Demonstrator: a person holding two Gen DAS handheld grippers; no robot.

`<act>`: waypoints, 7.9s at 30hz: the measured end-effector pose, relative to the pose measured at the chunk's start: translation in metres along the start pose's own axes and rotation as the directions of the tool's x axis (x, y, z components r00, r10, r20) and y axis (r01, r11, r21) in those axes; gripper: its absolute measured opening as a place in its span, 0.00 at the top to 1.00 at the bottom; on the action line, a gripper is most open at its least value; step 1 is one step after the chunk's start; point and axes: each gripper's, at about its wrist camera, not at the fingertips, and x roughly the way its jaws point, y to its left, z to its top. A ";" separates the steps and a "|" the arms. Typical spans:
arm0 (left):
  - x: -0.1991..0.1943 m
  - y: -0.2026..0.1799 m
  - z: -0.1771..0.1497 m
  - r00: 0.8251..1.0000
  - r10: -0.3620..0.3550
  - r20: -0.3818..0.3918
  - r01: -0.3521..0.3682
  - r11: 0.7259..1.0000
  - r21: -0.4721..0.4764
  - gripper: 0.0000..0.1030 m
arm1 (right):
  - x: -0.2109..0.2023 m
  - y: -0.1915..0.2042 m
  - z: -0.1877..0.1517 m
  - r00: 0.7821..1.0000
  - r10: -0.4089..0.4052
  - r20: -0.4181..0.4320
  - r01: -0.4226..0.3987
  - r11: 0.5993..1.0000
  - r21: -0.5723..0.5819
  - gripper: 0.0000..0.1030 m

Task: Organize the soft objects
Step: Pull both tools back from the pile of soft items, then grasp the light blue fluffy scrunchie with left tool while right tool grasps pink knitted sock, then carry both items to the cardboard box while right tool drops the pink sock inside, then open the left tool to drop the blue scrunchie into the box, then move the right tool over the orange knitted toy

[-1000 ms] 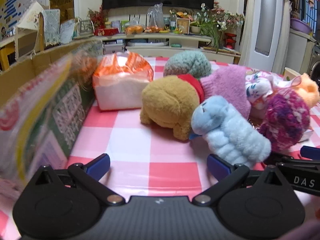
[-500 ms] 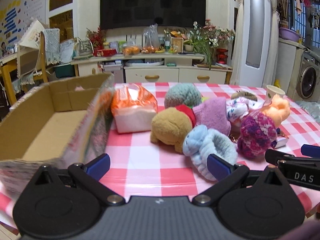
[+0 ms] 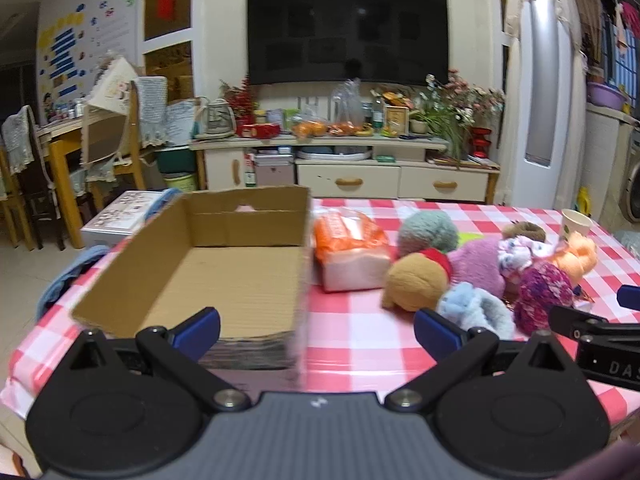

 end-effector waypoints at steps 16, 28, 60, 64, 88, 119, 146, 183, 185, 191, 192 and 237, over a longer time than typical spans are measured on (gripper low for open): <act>-0.024 0.053 0.004 0.994 0.103 0.026 -0.101 0.993 -0.054 0.01 | -0.034 0.033 0.014 0.990 0.125 0.067 -0.120 0.990 -0.070 0.00; -0.029 0.040 0.003 0.996 0.081 0.032 -0.081 0.997 -0.016 0.01 | -0.036 0.026 0.011 0.988 0.128 0.088 -0.125 0.991 -0.037 0.00; 0.092 -0.119 -0.023 0.941 -0.289 -0.176 0.326 0.913 0.243 0.05 | 0.056 -0.084 -0.015 0.995 0.092 -0.046 -0.073 0.949 0.306 0.00; 0.112 -0.127 -0.020 0.940 -0.286 -0.188 0.329 0.906 0.265 0.05 | 0.069 -0.086 -0.011 0.990 0.129 -0.062 -0.100 0.934 0.344 0.00; 0.141 -0.113 -0.004 0.896 -0.321 -0.308 0.374 0.918 0.132 0.53 | 0.089 -0.071 -0.003 0.986 0.141 -0.091 -0.098 0.923 0.373 0.39; 0.088 -0.014 0.059 0.927 -0.372 -0.043 0.371 0.928 -0.030 0.54 | 0.067 -0.030 0.043 0.962 0.274 -0.010 -0.253 0.900 0.354 0.47; 0.101 0.130 0.063 0.999 -0.024 -0.037 0.012 0.951 -0.309 0.54 | 0.103 0.073 0.097 0.832 0.555 0.000 -0.548 0.821 0.159 0.46; 0.095 0.107 0.064 0.999 -0.039 0.001 0.038 0.968 -0.247 0.06 | 0.073 0.019 0.075 0.930 0.365 0.052 -0.366 0.900 0.234 0.02; 0.097 0.101 0.064 0.999 -0.041 -0.002 0.040 0.972 -0.231 0.06 | 0.071 0.015 0.074 0.935 0.351 0.057 -0.354 0.905 0.236 0.02; 0.099 0.081 0.065 0.998 -0.055 -0.002 0.053 0.982 -0.183 0.06 | 0.068 0.002 0.071 0.950 0.305 0.071 -0.313 0.912 0.267 0.02; 0.098 0.078 0.064 0.998 -0.056 -0.001 0.055 0.983 -0.175 0.06 | 0.066 -0.001 0.069 0.952 0.297 0.073 -0.306 0.912 0.272 0.02; 0.105 -0.079 0.041 0.973 -0.225 -0.053 0.231 0.955 0.184 0.06 | 0.016 -0.094 0.023 0.995 -0.093 0.045 0.056 0.851 0.522 0.02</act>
